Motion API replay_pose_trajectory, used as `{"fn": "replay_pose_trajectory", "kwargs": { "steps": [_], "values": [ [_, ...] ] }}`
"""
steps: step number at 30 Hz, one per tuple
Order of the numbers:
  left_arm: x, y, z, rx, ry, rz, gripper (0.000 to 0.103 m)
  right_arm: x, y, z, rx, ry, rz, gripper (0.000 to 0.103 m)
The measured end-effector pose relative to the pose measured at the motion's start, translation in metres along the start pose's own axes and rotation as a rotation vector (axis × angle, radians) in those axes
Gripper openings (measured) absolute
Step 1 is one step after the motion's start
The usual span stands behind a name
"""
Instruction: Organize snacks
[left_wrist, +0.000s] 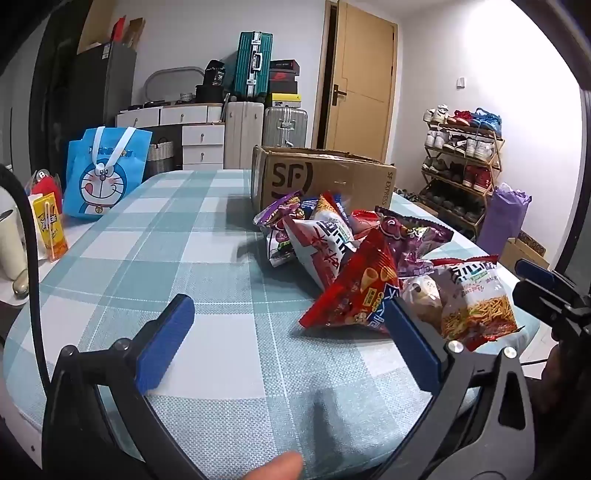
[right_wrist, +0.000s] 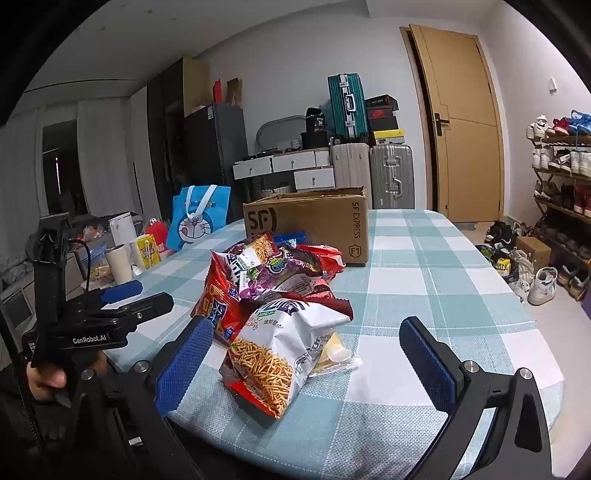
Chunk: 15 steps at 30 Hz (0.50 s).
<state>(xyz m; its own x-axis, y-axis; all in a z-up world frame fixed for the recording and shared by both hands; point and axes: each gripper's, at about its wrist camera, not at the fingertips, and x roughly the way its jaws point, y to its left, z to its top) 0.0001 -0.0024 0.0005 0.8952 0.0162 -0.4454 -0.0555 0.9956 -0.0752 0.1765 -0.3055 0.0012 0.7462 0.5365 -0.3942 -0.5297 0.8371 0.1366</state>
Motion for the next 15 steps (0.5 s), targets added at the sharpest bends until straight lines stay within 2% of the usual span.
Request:
{"fn": "replay_pose_trajectory", "kwargs": {
  "steps": [4, 15],
  "values": [
    [-0.0017, -0.0022, -0.0016, 0.0, 0.0, -0.005, 0.102, 0.0019, -0.0014, 0.0001, 0.031, 0.009, 0.01, 0.103],
    [-0.0014, -0.0008, -0.0009, -0.01, 0.004, -0.005, 0.102, 0.0034, -0.0044, -0.0033, 0.018, 0.005, 0.009, 0.103]
  ]
}}
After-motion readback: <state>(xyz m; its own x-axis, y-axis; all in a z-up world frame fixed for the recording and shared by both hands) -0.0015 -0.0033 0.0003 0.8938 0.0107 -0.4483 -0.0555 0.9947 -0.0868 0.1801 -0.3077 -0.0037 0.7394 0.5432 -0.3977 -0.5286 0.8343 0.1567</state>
